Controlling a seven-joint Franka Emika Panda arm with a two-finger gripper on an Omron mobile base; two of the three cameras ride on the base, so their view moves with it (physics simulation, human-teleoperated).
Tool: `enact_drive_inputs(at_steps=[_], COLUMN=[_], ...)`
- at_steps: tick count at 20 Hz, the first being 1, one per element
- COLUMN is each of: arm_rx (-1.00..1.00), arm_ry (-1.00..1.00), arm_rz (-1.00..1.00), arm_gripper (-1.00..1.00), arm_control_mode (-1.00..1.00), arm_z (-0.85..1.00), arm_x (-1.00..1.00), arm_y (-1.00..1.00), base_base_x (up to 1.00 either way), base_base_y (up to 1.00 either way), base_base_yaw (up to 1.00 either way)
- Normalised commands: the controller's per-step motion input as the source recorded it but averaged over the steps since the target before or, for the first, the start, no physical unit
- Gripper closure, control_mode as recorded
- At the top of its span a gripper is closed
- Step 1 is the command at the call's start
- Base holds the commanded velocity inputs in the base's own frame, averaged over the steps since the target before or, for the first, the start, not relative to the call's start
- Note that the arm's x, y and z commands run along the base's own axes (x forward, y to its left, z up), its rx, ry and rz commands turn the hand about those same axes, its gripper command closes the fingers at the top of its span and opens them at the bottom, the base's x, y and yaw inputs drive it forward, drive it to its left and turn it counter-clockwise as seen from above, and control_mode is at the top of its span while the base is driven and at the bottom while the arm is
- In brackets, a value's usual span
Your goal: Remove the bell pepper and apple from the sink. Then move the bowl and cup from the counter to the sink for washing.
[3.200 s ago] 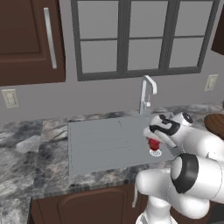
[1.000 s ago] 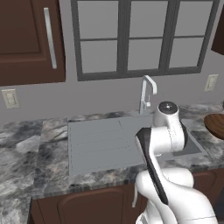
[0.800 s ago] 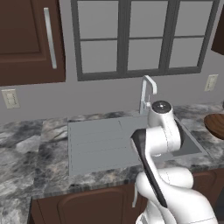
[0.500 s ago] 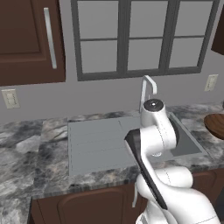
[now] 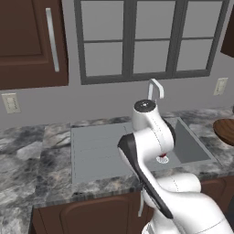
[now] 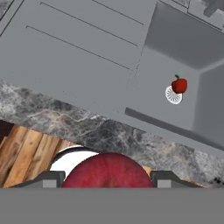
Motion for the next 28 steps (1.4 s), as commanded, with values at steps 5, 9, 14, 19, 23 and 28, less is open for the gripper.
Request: enact_drive_inputs(at_steps=[5,9,14,19,23,28], arm_rx=[0.0,0.01,0.02,0.02,0.06,0.09], arm_ry=[0.0,-0.03,0.0,-0.01,0.0,0.0], arm_rz=[0.03,0.03,0.03,0.04,0.05,0.06], arm_gripper=[1.0,1.0,1.0,1.0,1.0,1.0], arm_control_mode=[-1.0,-1.0,-1.0,-1.0,-1.0,-1.0], arm_z=[0.06,0.02,0.01,0.0,0.0,0.0], arm_x=[-0.06,-0.01,0.0,0.0,0.03,0.03], arm_y=[0.5,0.53,0.54,0.54,0.52,0.49], base_base_x=[0.0,0.0,0.0,0.0,0.0,0.0], base_base_y=[0.0,0.0,0.0,0.0,0.0,0.0], base_base_yaw=[0.0,0.0,0.0,0.0,0.0,0.0])
